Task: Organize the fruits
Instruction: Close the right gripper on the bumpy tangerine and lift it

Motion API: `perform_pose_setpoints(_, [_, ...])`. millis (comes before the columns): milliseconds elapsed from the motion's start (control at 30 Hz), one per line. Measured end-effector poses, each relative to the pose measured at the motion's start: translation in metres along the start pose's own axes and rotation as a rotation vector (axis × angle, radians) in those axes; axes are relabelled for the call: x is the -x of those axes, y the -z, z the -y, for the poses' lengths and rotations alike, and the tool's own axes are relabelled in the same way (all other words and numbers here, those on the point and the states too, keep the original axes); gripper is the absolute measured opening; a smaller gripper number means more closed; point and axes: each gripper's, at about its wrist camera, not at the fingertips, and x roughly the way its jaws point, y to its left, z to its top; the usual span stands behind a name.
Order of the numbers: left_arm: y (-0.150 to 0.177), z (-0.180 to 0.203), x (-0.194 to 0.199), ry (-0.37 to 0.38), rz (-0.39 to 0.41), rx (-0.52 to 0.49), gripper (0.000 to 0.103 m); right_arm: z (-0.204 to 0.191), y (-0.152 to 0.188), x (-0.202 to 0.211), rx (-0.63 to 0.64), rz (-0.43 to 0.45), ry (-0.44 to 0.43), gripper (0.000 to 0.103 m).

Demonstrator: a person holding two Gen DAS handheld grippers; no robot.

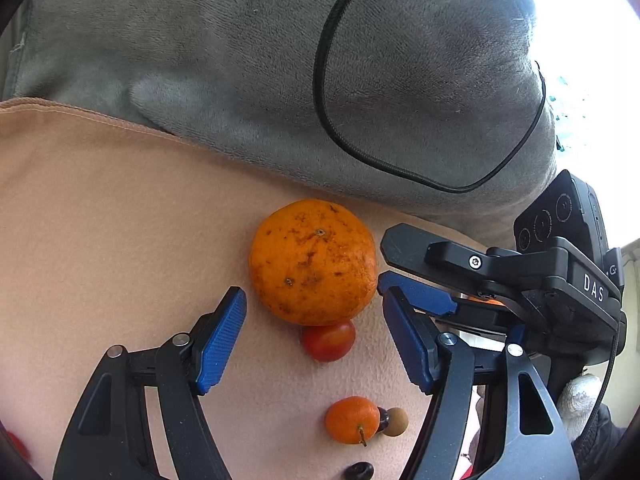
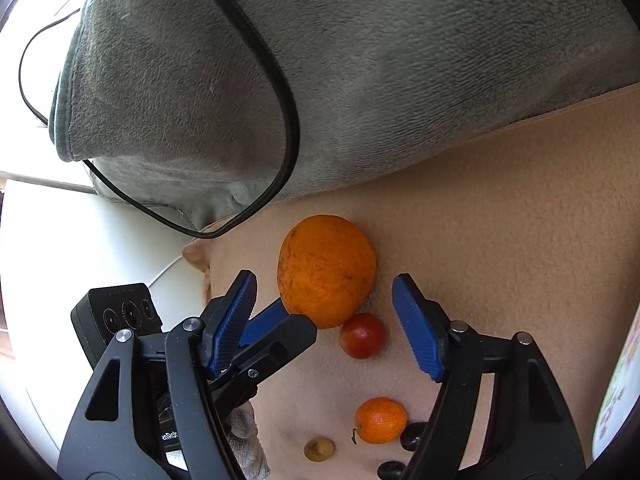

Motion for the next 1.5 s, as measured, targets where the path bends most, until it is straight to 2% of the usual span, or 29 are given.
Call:
perform_pose_setpoints(267, [-0.002,-0.002,-0.001,0.010,-0.004,-0.007,0.069,0.004,-0.004,-0.014,-0.026,0.004,0.020,0.067])
perform_pose_setpoints(500, [0.005,-0.001,-0.001,0.009,0.000,-0.004,0.069,0.006,-0.007,-0.029,-0.059,0.004,-0.002,0.063])
perform_pose_setpoints(567, [0.006,0.000,0.001,0.011,0.003,-0.014,0.066,0.005,-0.005,-0.032,-0.060,0.002,-0.009,0.062])
perform_pose_setpoints(767, [0.009,0.003,0.004,0.004,0.007,-0.042,0.066,-0.008,-0.002,-0.050,-0.039,0.001,-0.009,0.057])
perform_pose_setpoints(1000, [0.009,0.014,0.010,-0.016,0.011,-0.075,0.065,0.000,-0.001,-0.030,-0.049,0.008,-0.029,0.056])
perform_pose_setpoints(1500, [0.023,0.071,0.012,-0.042,0.018,-0.142,0.063,0.008,0.011,0.007,-0.034,0.034,-0.045,0.056])
